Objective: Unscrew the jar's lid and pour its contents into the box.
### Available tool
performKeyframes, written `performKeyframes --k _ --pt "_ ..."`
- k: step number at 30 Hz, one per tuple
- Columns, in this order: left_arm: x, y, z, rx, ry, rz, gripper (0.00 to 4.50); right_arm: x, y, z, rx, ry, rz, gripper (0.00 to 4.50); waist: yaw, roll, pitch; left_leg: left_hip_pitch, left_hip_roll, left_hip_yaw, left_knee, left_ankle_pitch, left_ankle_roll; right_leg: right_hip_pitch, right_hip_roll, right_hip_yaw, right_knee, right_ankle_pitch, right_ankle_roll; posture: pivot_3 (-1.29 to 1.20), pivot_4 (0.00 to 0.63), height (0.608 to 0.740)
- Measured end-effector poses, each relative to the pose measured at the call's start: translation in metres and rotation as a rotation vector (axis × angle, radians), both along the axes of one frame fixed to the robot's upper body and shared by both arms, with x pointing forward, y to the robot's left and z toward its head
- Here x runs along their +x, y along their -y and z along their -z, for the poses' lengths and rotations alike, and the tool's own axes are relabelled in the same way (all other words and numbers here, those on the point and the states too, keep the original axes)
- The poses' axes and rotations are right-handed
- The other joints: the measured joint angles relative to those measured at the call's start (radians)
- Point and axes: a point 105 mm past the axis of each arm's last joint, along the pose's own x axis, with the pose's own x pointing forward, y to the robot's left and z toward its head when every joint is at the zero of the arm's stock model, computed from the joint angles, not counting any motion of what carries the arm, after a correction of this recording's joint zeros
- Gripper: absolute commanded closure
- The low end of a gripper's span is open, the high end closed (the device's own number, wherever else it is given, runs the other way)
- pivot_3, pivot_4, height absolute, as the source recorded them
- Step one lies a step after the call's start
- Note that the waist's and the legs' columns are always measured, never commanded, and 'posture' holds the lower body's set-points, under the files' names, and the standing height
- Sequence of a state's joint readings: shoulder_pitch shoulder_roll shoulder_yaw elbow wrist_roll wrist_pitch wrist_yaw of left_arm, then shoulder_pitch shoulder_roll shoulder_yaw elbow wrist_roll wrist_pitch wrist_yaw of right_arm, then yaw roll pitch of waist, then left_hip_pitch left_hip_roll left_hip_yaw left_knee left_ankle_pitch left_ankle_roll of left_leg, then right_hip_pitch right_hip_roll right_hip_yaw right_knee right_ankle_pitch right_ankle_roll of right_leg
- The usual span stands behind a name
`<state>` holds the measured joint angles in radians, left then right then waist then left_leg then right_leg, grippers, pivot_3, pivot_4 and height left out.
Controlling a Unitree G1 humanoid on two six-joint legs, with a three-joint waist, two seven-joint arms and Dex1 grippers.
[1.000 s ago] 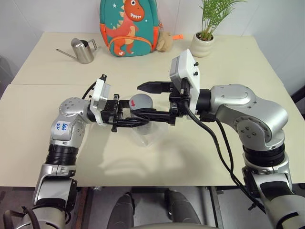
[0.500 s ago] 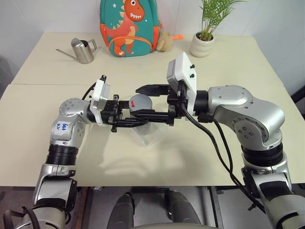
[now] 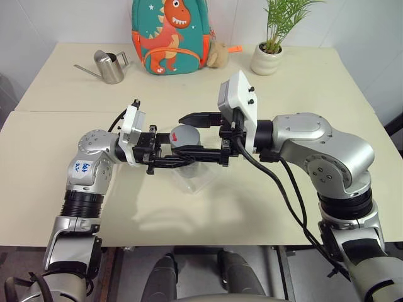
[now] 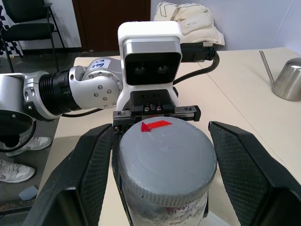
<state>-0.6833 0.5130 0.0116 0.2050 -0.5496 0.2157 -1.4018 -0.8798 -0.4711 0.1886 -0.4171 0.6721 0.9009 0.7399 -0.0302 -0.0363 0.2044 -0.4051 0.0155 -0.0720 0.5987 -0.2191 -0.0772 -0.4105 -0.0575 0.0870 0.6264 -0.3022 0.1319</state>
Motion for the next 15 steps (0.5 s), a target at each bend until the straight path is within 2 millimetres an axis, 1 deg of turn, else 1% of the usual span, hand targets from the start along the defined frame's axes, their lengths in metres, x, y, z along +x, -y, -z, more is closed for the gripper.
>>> performKeyframes --k 3,15 --pt "-0.0002 0.0001 0.0 0.0 0.001 0.002 2.54 0.0007 0.0002 0.0002 -0.002 0.002 0.004 1.96 0.0 0.0 0.0 0.0 0.0 0.0 0.0 0.0 0.0 0.0 0.0 0.0 0.0 0.0 0.0 0.0 0.15 0.74" --pt "-0.0001 0.0 -0.0001 0.0 0.001 0.001 2.54 0.0008 0.0002 -0.0004 -0.002 0.001 0.004 1.98 0.0 0.0 0.0 0.0 0.0 0.0 0.0 0.0 0.0 0.0 0.0 0.0 0.0 0.0 0.0 0.0 0.15 0.74"
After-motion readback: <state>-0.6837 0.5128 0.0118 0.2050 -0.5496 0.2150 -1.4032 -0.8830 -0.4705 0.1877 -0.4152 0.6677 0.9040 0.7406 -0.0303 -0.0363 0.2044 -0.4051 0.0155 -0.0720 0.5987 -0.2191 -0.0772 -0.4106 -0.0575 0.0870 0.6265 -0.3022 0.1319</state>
